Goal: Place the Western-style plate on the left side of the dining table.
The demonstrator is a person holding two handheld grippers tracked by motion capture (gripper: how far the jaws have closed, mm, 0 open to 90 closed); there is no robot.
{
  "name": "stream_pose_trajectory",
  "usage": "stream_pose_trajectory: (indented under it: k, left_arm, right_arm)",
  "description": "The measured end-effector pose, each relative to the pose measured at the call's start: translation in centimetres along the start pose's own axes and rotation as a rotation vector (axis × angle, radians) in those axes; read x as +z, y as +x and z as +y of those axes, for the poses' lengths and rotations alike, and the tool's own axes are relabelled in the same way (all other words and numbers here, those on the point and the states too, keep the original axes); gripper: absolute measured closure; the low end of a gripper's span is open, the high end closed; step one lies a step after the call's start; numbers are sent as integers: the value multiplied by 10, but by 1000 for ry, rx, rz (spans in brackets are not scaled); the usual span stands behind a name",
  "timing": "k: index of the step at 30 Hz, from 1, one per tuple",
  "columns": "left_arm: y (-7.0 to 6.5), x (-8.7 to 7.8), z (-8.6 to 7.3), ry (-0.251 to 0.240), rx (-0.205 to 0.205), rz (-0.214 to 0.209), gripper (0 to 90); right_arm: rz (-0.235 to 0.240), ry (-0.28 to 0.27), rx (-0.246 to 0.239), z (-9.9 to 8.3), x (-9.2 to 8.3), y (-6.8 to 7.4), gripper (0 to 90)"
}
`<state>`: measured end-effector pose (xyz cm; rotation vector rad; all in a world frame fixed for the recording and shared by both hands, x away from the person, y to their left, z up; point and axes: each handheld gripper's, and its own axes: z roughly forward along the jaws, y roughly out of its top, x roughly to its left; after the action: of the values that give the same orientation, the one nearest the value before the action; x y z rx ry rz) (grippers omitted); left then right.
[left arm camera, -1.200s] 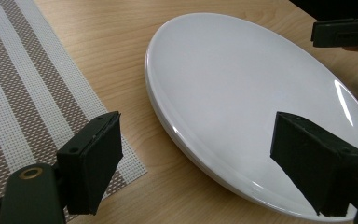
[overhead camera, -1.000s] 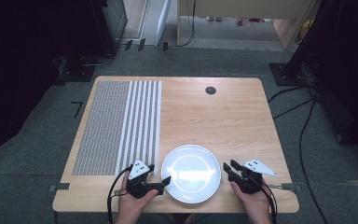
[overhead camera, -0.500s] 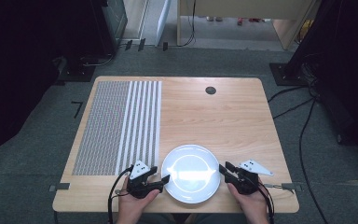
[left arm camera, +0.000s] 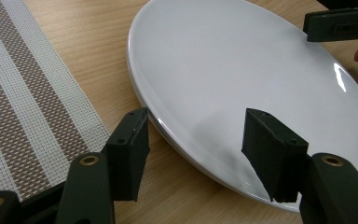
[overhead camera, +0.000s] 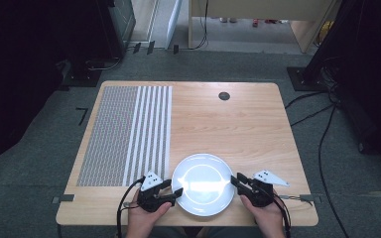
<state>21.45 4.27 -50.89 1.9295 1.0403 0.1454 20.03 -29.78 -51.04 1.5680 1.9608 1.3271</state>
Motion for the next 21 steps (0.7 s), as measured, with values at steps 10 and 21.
stream_pose_trajectory:
  k: [10, 21]
  left_arm:
    - [1, 1, -1, 5, -4, -3, 418]
    - [2, 3, -2, 15, -4, -5, 425]
  right_arm:
    - [45, -1, 39, -2, 2, -1, 691]
    - [49, 20, 58, -2, 3, -4, 739]
